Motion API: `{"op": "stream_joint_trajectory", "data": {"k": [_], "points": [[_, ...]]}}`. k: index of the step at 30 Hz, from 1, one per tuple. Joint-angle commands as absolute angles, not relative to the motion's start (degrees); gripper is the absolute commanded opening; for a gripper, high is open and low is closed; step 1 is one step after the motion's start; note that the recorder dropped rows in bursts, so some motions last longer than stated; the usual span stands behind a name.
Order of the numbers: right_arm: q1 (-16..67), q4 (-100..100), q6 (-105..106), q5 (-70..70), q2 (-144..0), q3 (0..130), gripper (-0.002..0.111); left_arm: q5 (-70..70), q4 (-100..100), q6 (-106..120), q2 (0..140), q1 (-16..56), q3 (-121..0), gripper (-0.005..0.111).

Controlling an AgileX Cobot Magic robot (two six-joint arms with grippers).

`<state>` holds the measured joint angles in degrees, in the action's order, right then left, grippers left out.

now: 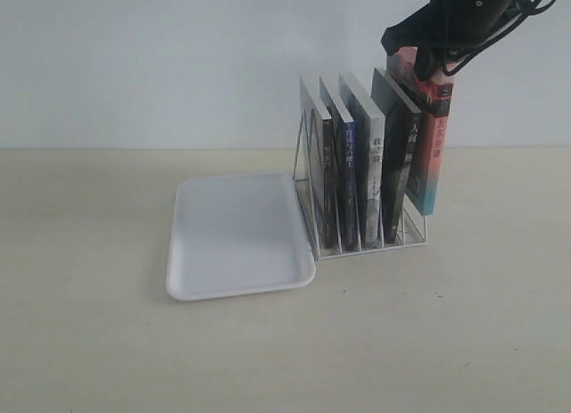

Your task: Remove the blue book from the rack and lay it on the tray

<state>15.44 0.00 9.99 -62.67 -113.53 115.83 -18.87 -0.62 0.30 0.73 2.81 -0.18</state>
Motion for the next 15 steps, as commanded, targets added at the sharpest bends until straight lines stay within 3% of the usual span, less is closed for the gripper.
{"op": "stream_joint_trajectory", "data": {"k": [1, 15], "points": [[15.31, -0.60, 10.60, -61.58, -112.54, 116.65, 0.000, -18.06, -0.58, 0.48, 0.48, 2.63, 0.00, 0.004], [15.31, 0.00, 8.93, -60.71, -112.91, 116.65, 0.000, -18.06, -0.58, 0.48, 0.48, 2.63, 0.00, 0.004]]}}
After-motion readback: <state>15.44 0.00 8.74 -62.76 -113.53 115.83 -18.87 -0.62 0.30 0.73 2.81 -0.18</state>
